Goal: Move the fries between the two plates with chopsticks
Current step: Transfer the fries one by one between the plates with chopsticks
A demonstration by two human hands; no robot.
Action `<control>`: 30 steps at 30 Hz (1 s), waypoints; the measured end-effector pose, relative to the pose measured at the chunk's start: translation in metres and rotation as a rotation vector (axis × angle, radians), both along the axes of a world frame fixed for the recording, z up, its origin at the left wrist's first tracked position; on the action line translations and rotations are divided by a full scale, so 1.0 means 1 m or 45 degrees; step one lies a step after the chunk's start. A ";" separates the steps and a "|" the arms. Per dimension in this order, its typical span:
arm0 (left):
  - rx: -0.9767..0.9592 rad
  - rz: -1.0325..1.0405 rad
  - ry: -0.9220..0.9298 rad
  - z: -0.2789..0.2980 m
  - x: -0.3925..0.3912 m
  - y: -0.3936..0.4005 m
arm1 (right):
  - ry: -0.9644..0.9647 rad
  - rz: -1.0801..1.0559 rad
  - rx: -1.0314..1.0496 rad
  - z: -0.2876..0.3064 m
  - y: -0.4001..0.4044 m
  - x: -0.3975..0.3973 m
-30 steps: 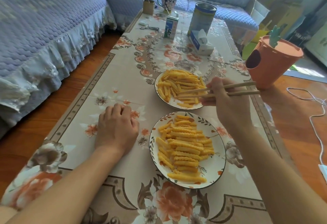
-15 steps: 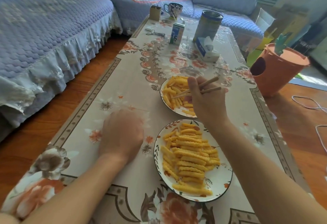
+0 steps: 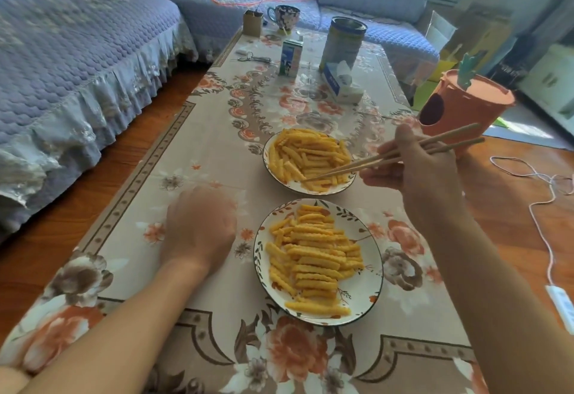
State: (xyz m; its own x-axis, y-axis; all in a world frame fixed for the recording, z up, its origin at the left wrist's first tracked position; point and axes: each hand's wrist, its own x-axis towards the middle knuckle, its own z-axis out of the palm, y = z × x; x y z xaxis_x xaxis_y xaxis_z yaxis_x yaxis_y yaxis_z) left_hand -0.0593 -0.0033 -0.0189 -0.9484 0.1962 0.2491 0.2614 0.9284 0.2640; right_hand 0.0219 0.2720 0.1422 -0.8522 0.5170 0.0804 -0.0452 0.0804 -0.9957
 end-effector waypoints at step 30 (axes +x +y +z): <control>0.003 0.000 -0.017 0.007 0.005 0.004 | -0.116 0.242 0.372 -0.023 0.008 0.121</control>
